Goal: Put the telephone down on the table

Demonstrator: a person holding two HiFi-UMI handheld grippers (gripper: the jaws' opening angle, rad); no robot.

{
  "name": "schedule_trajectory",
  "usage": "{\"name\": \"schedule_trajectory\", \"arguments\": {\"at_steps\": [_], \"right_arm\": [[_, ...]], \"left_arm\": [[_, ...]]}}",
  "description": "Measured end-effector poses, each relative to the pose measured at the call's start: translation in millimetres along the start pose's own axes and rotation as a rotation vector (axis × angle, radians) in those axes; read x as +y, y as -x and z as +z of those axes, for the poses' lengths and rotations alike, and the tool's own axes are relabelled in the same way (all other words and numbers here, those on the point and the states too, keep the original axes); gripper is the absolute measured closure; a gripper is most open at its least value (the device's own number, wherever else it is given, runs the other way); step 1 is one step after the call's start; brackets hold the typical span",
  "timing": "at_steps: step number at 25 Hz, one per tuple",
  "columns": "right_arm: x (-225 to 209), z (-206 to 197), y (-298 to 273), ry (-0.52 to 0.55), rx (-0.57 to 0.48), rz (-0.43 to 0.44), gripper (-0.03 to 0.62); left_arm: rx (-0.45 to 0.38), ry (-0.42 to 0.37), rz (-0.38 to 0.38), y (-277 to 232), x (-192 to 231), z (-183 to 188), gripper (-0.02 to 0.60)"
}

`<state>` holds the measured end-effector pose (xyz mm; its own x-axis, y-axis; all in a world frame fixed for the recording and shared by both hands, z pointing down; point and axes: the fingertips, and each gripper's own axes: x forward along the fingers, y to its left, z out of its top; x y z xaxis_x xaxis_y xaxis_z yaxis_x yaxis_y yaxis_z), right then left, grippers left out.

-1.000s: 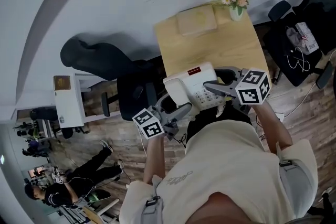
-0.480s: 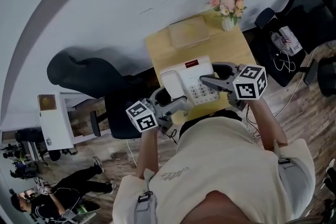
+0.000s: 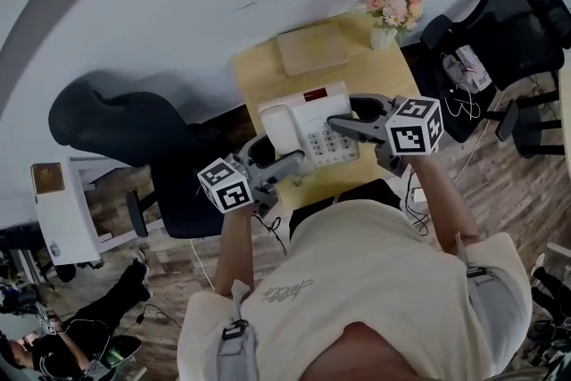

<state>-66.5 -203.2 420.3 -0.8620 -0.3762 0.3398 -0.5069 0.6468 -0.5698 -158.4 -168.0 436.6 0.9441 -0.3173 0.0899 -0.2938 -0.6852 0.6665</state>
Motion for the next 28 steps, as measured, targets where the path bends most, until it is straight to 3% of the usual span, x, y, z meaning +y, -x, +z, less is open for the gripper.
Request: {"name": "schedule_trajectory", "arguments": {"at_steps": [8,20,28], "right_arm": [[-48.7,-19.7,-1.4,-0.06,0.049,0.055,0.362],[-82.7,-54.5,-20.7,-0.11,0.093,0.111,0.362],[-99.3,-78.0,-37.2,-0.164,0.114,0.111,0.362]], "left_arm": [[0.007,0.057,0.054,-32.4,27.0,-21.1,0.212],[0.02,0.143,0.134,-38.9,57.1,-56.1,0.212],[0.045,0.194,0.139,-36.3,80.9,-76.0,0.212]]}}
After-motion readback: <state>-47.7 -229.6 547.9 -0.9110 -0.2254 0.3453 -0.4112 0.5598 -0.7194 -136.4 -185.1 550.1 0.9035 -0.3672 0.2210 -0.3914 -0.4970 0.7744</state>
